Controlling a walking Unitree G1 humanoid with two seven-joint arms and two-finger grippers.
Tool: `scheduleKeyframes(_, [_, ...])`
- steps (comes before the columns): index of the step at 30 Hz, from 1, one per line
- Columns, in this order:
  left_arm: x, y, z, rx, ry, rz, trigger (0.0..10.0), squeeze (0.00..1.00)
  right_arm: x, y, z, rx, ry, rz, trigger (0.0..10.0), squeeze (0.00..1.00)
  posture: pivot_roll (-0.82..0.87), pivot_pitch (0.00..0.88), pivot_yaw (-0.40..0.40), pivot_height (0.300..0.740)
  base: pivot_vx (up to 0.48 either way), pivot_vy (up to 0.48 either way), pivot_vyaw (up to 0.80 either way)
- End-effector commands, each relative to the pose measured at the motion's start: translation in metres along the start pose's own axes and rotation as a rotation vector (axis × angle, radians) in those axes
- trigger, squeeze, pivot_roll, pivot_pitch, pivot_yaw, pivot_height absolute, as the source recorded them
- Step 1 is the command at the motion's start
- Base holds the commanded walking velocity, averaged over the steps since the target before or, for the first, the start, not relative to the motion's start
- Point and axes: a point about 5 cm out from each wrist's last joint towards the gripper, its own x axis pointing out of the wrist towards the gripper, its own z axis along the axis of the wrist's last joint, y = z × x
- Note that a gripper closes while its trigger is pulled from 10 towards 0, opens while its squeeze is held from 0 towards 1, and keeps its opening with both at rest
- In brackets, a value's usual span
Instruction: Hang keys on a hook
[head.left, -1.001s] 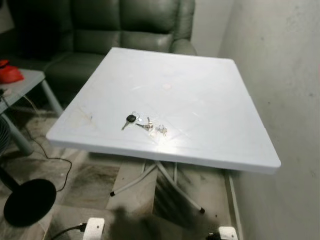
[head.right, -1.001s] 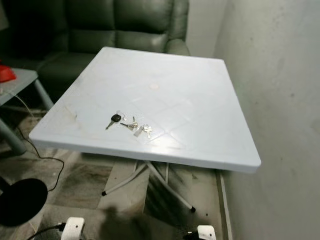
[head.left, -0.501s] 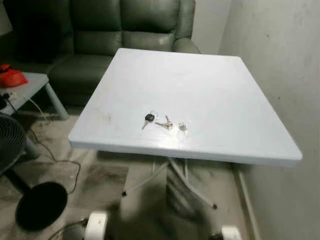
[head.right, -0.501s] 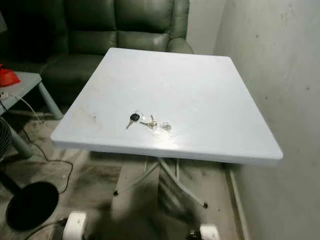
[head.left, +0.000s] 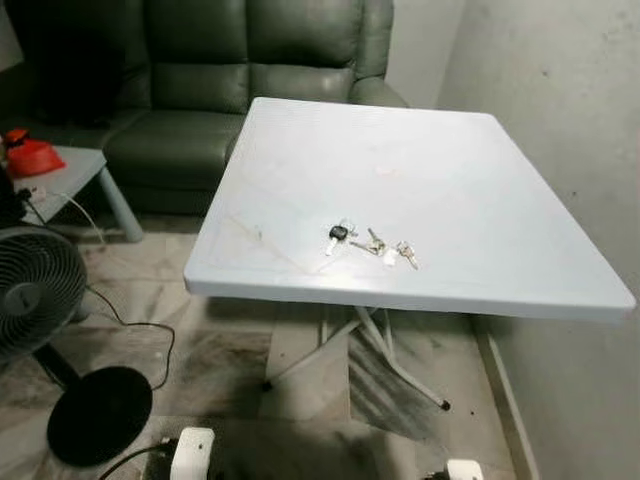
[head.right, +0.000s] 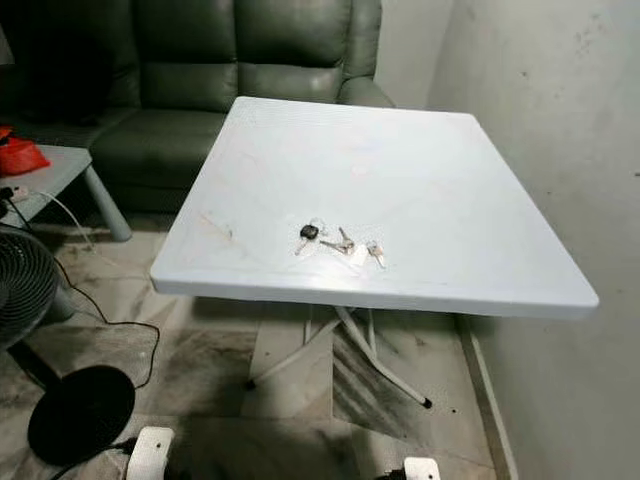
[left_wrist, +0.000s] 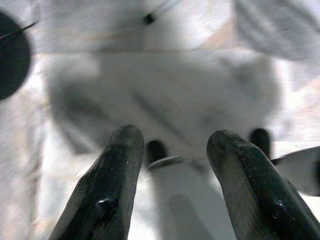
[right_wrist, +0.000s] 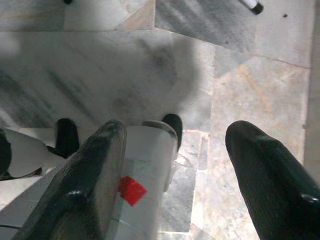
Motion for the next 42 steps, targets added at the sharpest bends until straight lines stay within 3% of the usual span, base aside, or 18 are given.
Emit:
scheduleKeyframes(1, [0.002, -0.004, 0.014, 0.01, -0.066, -0.034, 10.0, 0.0, 0.0, -0.005, 0.008, 0.0, -0.043, -0.007, 10.0, 0.0, -0.1, 0.0, -0.032, 0.74, 0.0, 0.0, 0.0])
scheduleKeyframes(5, [0.005, -0.015, 0.038, 0.054, -0.171, -0.088, 10.0, 0.0, 0.002, -0.005, 0.021, 0.004, -0.101, 0.007, 10.0, 0.0, -0.09, 0.0, -0.036, 0.74, 0.0, 0.0, 0.0])
scheduleKeyframes(8, [0.006, -0.032, 0.067, 0.151, -0.291, -0.155, 10.0, 0.0, 0.004, -0.003, 0.041, -0.014, -0.179, 0.04, 10.0, 0.0, -0.09, 0.0, -0.046, 0.74, 0.0, 0.0, 0.0])
scheduleKeyframes(9, [0.006, -0.032, 0.067, 0.151, -0.291, -0.155, 10.0, 0.0, 0.004, -0.003, 0.041, -0.014, -0.179, 0.04, 10.0, 0.0, -0.09, 0.0, -0.046, 0.74, 0.0, 0.0, 0.0])
scheduleKeyframes(15, [0.002, -0.061, 0.106, 0.399, -0.472, -0.259, 10.0, 0.0, 0.005, 0.001, 0.081, -0.086, -0.336, 0.094, 10.0, 0.0, -0.1, 0.0, -0.046, 0.74, 0.0, 0.0, 0.0])
scheduleKeyframes(17, [-0.002, -0.069, 0.125, 0.422, -0.561, -0.281, 10.0, 0.0, 0.003, 0.002, 0.105, -0.122, -0.452, 0.123, 10.0, 0.0, -0.1, 0.0, -0.043, 0.74, 0.0, 0.0, 0.0])
scheduleKeyframes(21, [-0.006, -0.074, 0.136, 0.44, -0.623, -0.296, 10.0, 0.0, -0.001, 0.004, 0.119, -0.144, -0.539, 0.145, 10.0, 0.0, -0.11, 0.0, -0.04, 0.74, 0.0, 0.0, 0.0])
scheduleKeyframes(26, [-0.017, -0.081, 0.154, 0.498, -0.768, -0.336, 10.0, 0.0, -0.017, 0.02, 0.147, -0.17, -0.794, 0.282, 10.0, 0.0, -0.12, 0.0, -0.031, 0.74, 0.0, 0.0, 0.0])
scheduleKeyframes(31, [-0.026, -0.082, 0.165, 0.488, -0.869, -0.347, 10.0, 0.0, -0.031, 0.026, 0.163, -0.2, -0.935, 0.311, 10.0, 0.0, -0.12, 0.0, -0.03, 0.74, 0.0, 0.0, 0.0])
scheduleKeyframes(37, [-0.033, -0.076, 0.176, 0.393, -0.937, -0.328, 10.0, 0.0, -0.039, 0.022, 0.18, -0.061, -1.022, 0.275, 10.0, 0.0, -0.11, 0.0, -0.029, 0.74, 0.0, 0.0, 0.0])
scheduleKeyframes(39, [-0.043, -0.077, 0.189, 0.318, -1.016, -0.312, 10.0, 0.0, -0.045, 0.026, 0.2, 0.002, -1.073, 0.245, 10.0, 0.0, -0.11, 0.0, -0.029, 0.74, 0.0, 0.0, 0.0])
scheduleKeyframes(42, [-0.044, -0.076, 0.194, 0.279, -1.028, -0.277, 10.0, 0.0, -0.048, 0.028, 0.209, 0.053, -1.085, 0.246, 10.0, 0.0, -0.1, 0.0, -0.032, 0.74, 0.0, 0.0, 0.0])
